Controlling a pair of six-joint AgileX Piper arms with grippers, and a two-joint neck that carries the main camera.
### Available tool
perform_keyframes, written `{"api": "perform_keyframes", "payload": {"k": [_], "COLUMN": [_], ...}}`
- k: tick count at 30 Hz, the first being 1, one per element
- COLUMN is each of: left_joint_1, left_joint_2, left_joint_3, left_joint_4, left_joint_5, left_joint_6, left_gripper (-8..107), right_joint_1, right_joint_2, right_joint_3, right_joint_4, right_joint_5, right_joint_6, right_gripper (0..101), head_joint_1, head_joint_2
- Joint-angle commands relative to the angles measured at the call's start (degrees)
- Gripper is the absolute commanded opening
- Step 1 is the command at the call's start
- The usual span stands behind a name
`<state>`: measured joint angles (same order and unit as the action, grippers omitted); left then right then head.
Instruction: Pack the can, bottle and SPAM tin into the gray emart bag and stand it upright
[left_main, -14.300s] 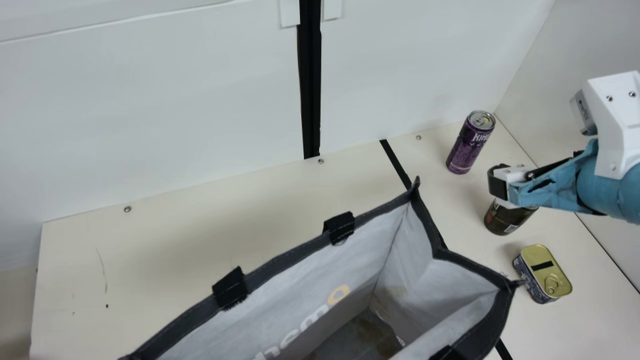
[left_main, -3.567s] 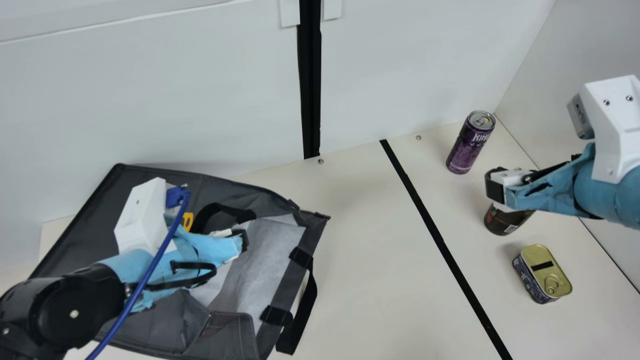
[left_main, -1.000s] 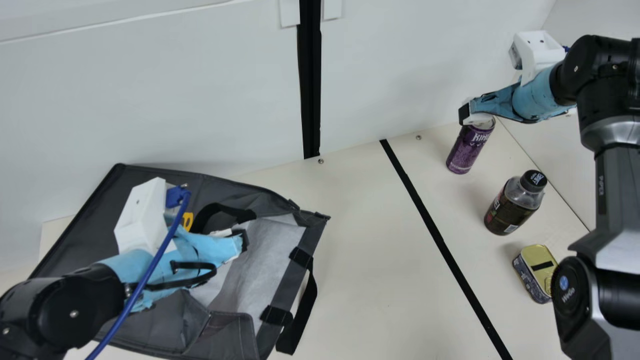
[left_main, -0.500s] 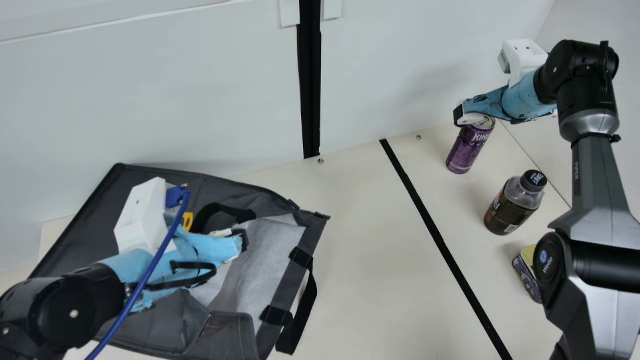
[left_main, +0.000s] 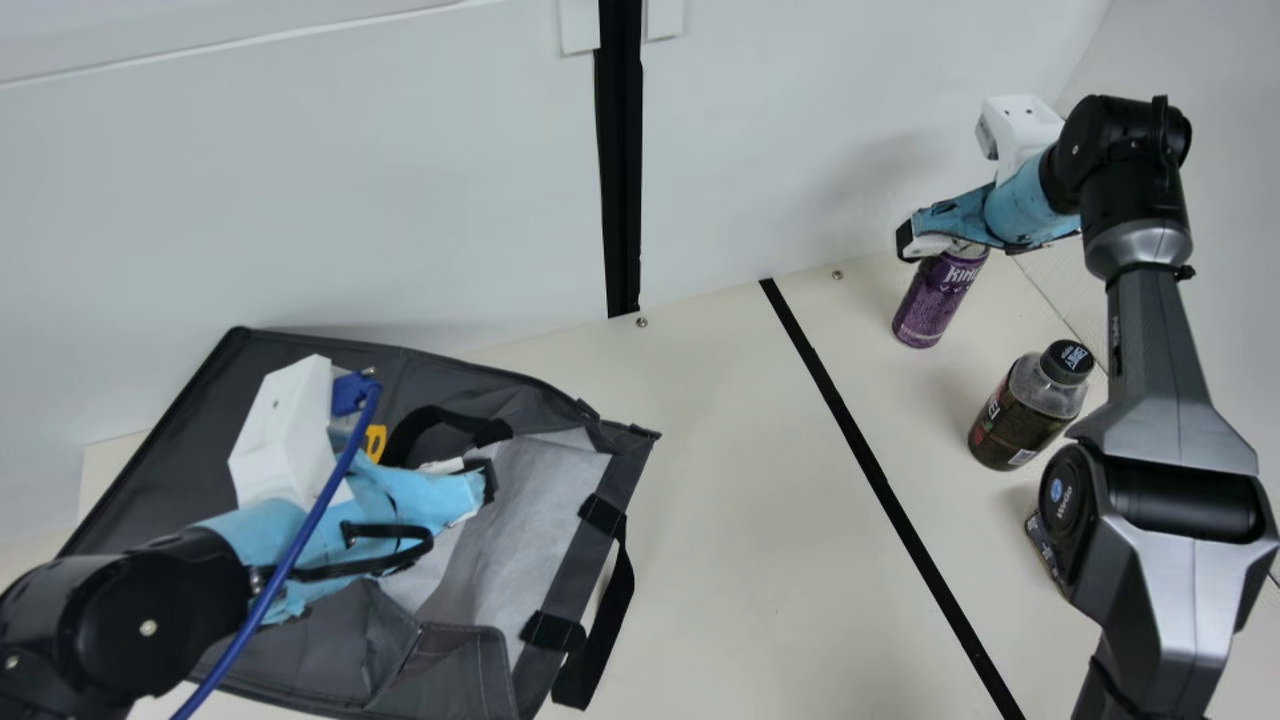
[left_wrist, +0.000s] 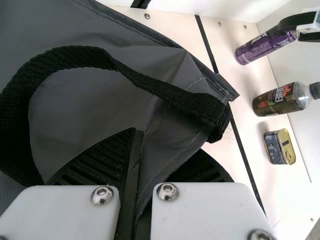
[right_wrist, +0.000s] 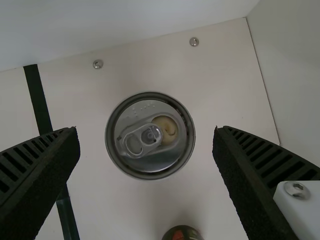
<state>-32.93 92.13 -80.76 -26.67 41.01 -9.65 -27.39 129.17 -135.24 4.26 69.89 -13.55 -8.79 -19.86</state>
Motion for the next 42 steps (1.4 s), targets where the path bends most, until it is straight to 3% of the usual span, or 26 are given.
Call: {"api": "perform_keyframes", "payload": {"k": [1, 7, 21, 42], "left_joint_1": [0.0, 0.0, 0.0, 0.0], "left_joint_2": [0.0, 0.0, 0.0, 0.0], "left_joint_3": [0.0, 0.0, 0.0, 0.0], "left_joint_4": [0.0, 0.0, 0.0, 0.0], "left_joint_5": [0.0, 0.0, 0.0, 0.0], "left_joint_6": [0.0, 0.0, 0.0, 0.0], "left_gripper": [-8, -8, -8, -8], "right_joint_1": [0.1, 0.1, 0.2, 0.5], "right_joint_2": [0.6, 2.2, 3.6, -1.6], "right_joint_3": [-0.3, -0.8, -1.8, 1.3], "right_joint_4": [0.1, 0.2, 0.8, 1.8], "right_joint_5": [0.0, 0.0, 0.0, 0.0], "right_joint_6": [0.0, 0.0, -0.8, -4.6], "right_gripper": [95, 95, 1, 0], "head_joint_1": [-1.2, -1.2, -1.2, -1.2], "head_joint_2": [-0.1, -0.1, -0.1, -0.1]}}
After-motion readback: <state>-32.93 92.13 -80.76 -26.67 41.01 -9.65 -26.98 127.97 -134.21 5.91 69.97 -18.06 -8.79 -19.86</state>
